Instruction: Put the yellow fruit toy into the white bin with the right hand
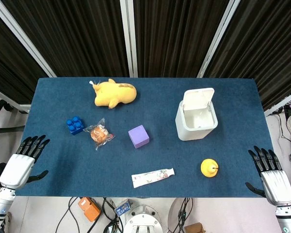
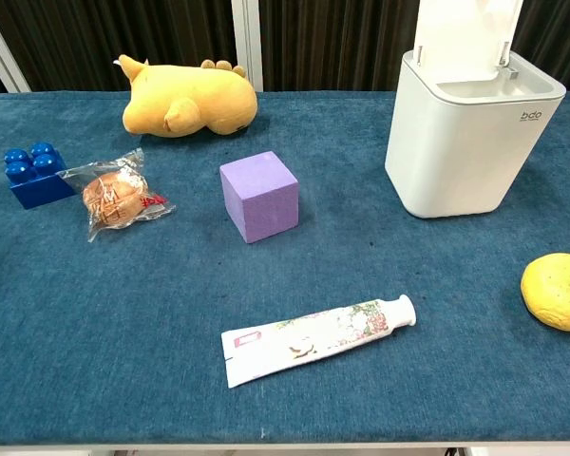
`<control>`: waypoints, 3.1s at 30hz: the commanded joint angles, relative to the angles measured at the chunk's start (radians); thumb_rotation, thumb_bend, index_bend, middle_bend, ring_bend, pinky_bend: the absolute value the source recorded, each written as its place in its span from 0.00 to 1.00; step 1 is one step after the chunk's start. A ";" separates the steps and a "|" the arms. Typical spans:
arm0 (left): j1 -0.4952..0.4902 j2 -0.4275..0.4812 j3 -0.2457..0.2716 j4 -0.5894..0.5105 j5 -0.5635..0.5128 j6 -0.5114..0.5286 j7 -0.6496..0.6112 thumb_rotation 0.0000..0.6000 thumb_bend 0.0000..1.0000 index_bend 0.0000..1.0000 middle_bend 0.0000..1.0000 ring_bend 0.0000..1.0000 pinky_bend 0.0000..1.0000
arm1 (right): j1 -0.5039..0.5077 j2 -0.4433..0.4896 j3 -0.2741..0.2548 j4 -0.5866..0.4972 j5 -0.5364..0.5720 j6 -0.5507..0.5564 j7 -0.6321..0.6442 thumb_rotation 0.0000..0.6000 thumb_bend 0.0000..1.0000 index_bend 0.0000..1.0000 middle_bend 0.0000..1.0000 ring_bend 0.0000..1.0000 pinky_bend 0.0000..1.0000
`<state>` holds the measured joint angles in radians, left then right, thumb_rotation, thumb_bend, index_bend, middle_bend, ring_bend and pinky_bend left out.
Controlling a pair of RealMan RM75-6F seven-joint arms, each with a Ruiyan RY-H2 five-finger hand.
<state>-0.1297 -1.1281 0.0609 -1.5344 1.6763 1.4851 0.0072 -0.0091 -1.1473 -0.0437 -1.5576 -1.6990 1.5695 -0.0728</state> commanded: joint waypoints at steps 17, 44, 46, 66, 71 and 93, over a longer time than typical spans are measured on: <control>-0.007 0.011 0.000 0.005 0.012 0.000 -0.030 1.00 0.12 0.00 0.00 0.00 0.03 | 0.244 0.001 0.016 -0.034 0.052 -0.426 -0.020 1.00 0.24 0.00 0.00 0.00 0.00; 0.011 0.011 0.001 0.022 0.029 0.046 -0.058 1.00 0.12 0.00 0.00 0.00 0.03 | 0.314 -0.144 0.008 0.153 -0.029 -0.283 0.179 1.00 0.38 0.73 0.54 0.46 0.43; 0.012 0.011 0.001 0.022 0.030 0.048 -0.059 1.00 0.12 0.00 0.00 0.00 0.03 | 0.295 -0.122 0.026 0.133 -0.045 -0.195 0.210 1.00 0.38 0.73 0.54 0.46 0.43; 0.006 0.020 -0.010 0.019 0.007 0.033 -0.079 1.00 0.12 0.00 0.00 0.00 0.03 | 0.550 -0.023 0.326 -0.116 0.369 -0.451 -0.105 1.00 0.38 0.43 0.47 0.38 0.40; 0.006 0.024 -0.014 0.020 0.001 0.035 -0.089 1.00 0.12 0.00 0.00 0.00 0.03 | 0.561 -0.038 0.305 -0.102 0.374 -0.469 -0.113 1.00 0.38 0.07 0.27 0.22 0.28; 0.012 0.024 -0.015 0.020 0.006 0.047 -0.088 1.00 0.12 0.00 0.00 0.00 0.03 | 0.100 0.025 -0.034 -0.115 0.093 0.036 -0.128 1.00 0.36 0.00 0.00 0.00 0.00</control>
<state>-0.1182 -1.1041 0.0461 -1.5140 1.6822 1.5313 -0.0819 0.2170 -1.0950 0.0240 -1.7274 -1.5399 1.4996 -0.2021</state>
